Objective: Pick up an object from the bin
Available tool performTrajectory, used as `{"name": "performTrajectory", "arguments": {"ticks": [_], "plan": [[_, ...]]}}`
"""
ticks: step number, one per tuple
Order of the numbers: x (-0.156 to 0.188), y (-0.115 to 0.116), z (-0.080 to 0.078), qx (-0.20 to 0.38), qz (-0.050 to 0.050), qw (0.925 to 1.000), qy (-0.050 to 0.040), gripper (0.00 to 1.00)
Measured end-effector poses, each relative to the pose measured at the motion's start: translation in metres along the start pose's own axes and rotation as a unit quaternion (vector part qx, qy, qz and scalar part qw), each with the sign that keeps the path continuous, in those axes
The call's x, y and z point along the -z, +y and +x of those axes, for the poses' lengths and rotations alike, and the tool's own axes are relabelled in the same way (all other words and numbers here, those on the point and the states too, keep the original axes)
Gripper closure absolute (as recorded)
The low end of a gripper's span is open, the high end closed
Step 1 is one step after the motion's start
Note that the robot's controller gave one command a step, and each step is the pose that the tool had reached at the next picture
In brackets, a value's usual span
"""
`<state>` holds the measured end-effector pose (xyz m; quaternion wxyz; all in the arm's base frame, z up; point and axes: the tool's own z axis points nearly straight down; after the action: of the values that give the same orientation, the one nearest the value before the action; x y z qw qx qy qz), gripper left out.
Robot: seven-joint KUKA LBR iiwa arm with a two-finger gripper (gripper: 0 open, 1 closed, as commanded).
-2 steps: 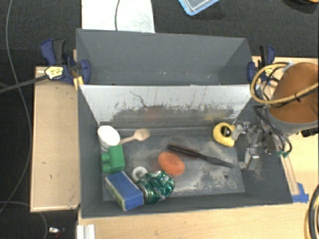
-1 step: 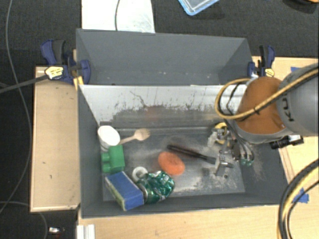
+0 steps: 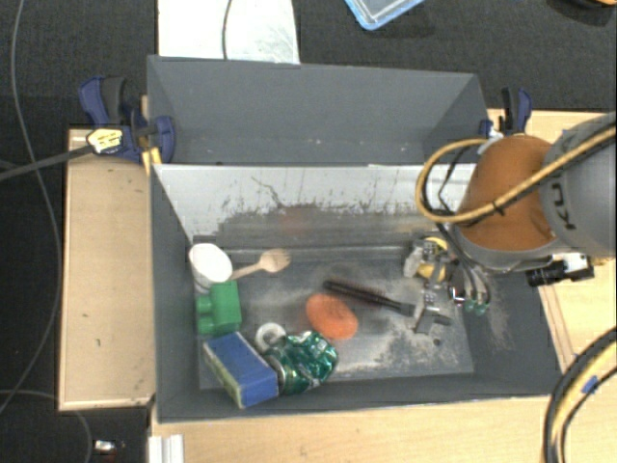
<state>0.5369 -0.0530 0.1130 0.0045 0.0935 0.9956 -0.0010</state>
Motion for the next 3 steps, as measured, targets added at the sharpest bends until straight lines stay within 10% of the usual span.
{"name": "performTrajectory", "arguments": {"ticks": [1, 2, 3], "plan": [[-0.014, 0.053, 0.011, 0.04, -0.004, 0.9992, 0.0048, 0.0], [-0.033, 0.053, -0.013, -0.027, -0.002, 0.9996, -0.0044, 0.0], [-0.043, 0.043, -0.02, -0.055, -0.003, 0.9985, 0.0008, 1.0]]}}
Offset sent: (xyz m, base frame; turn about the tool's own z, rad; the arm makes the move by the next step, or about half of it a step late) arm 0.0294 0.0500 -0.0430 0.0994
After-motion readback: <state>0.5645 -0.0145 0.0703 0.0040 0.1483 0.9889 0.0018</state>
